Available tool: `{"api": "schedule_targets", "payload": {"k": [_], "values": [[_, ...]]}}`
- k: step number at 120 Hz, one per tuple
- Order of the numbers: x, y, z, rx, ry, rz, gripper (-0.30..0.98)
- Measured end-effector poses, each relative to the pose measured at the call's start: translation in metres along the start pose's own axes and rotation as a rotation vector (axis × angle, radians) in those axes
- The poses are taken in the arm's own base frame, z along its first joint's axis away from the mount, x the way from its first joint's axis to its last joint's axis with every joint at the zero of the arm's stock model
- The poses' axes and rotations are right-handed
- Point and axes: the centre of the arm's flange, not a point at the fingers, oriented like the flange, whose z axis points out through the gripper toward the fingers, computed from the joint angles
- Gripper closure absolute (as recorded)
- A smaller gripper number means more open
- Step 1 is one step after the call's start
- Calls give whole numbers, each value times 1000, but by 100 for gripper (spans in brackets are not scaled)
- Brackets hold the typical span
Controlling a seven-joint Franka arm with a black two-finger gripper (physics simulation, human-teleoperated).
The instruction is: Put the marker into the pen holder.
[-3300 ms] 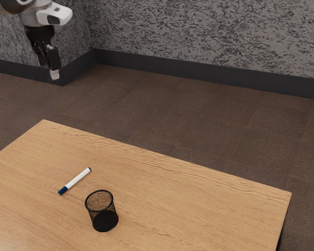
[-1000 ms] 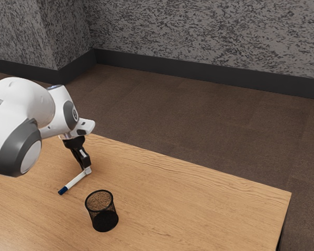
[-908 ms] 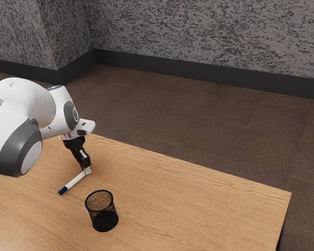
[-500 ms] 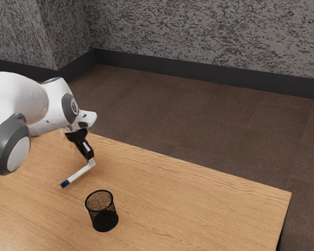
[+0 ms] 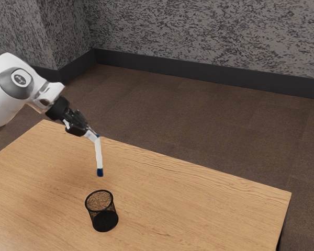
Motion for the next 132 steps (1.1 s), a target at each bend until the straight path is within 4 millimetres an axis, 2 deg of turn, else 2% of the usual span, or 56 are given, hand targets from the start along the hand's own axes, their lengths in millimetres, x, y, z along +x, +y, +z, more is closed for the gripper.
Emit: {"api": "schedule_targets", "payload": {"k": [20, 45, 58, 88, 132], "values": [[-7, 43, -23, -50, 57, 229, 79], [2, 102, -29, -108, 124, 479, 79], [-5, 119, -21, -140, 137, 538, 79], [-22, 128, -5, -191, 123, 598, 79], [-39, 108, 22, -190, 61, 603, 79]]}}
